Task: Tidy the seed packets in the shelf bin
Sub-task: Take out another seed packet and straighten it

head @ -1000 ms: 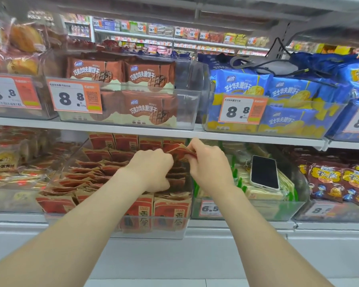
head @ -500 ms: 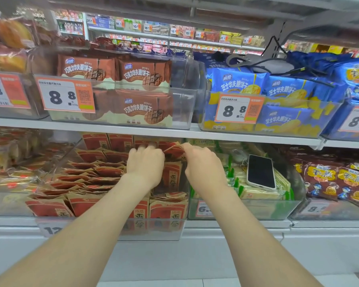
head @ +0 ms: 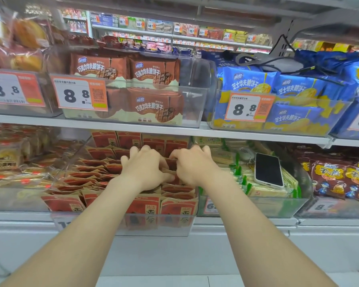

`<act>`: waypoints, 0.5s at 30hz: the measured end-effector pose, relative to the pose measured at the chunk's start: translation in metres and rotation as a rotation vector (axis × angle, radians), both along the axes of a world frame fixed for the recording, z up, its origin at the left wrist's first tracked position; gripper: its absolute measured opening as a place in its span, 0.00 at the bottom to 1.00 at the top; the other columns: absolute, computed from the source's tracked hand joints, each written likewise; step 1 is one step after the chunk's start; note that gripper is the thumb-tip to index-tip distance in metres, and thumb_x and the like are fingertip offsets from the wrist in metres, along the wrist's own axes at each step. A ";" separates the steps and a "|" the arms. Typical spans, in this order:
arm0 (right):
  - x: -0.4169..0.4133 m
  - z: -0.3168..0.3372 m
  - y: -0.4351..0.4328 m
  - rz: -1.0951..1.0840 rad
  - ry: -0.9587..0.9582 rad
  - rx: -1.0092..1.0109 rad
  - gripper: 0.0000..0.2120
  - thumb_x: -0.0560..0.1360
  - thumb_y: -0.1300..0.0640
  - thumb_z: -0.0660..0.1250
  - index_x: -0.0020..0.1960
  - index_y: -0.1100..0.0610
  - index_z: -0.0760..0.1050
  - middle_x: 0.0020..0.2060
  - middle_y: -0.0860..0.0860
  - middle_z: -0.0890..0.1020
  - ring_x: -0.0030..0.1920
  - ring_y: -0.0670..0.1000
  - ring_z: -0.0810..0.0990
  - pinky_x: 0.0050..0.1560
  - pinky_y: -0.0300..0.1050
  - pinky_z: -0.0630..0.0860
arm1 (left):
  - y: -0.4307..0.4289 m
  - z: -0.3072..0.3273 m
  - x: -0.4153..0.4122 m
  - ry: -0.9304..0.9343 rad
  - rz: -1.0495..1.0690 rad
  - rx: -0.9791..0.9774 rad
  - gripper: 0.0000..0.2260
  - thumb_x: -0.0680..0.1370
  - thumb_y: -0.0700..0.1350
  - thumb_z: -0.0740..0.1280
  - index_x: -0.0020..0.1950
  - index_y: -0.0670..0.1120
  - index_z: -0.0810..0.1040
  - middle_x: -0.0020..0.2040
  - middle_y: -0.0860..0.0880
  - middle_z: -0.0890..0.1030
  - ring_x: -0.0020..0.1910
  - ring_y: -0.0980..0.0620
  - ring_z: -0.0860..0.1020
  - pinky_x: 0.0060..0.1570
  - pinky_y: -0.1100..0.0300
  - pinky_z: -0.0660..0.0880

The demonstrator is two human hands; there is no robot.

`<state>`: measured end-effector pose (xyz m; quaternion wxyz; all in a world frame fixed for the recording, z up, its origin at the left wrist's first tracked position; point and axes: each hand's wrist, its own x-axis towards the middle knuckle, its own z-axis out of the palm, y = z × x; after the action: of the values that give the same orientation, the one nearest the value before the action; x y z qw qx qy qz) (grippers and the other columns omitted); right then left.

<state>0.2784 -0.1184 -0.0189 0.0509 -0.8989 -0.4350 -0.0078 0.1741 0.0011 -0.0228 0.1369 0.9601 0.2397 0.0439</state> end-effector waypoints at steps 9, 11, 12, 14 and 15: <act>0.000 0.004 0.017 -0.093 0.110 0.051 0.09 0.81 0.60 0.59 0.56 0.56 0.76 0.57 0.57 0.81 0.65 0.64 0.75 0.73 0.65 0.59 | 0.016 -0.012 0.000 -0.017 -0.137 0.075 0.36 0.76 0.69 0.70 0.79 0.56 0.65 0.77 0.51 0.72 0.78 0.43 0.68 0.78 0.33 0.59; 0.003 0.006 0.021 -0.122 0.131 0.148 0.06 0.81 0.62 0.59 0.55 0.56 0.74 0.60 0.58 0.81 0.65 0.65 0.76 0.75 0.66 0.61 | 0.020 -0.015 0.001 0.056 -0.132 0.032 0.38 0.79 0.70 0.66 0.84 0.56 0.61 0.84 0.51 0.64 0.82 0.41 0.63 0.79 0.28 0.51; 0.006 0.006 0.024 -0.135 0.137 0.154 0.07 0.81 0.62 0.60 0.57 0.57 0.74 0.62 0.60 0.80 0.67 0.65 0.75 0.75 0.66 0.62 | 0.020 -0.016 0.002 0.076 -0.128 0.002 0.38 0.79 0.69 0.66 0.85 0.56 0.60 0.85 0.50 0.62 0.83 0.39 0.62 0.79 0.27 0.50; 0.014 0.001 0.031 -0.139 0.136 0.102 0.15 0.82 0.61 0.61 0.68 0.61 0.73 0.69 0.62 0.76 0.72 0.66 0.71 0.78 0.67 0.62 | 0.020 -0.017 0.003 0.080 -0.138 -0.028 0.37 0.80 0.67 0.67 0.85 0.56 0.60 0.85 0.49 0.60 0.82 0.38 0.63 0.79 0.28 0.51; 0.018 -0.002 0.035 -0.132 0.128 0.065 0.21 0.81 0.60 0.61 0.74 0.61 0.69 0.73 0.62 0.72 0.76 0.65 0.67 0.79 0.67 0.60 | 0.020 -0.017 0.003 0.074 -0.145 -0.036 0.37 0.80 0.67 0.67 0.85 0.56 0.60 0.85 0.48 0.61 0.81 0.37 0.63 0.80 0.28 0.53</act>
<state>0.2967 -0.0831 -0.0208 0.1071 -0.9222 -0.3701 0.0324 0.1775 0.0213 -0.0393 0.1477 0.9733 0.1754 -0.0060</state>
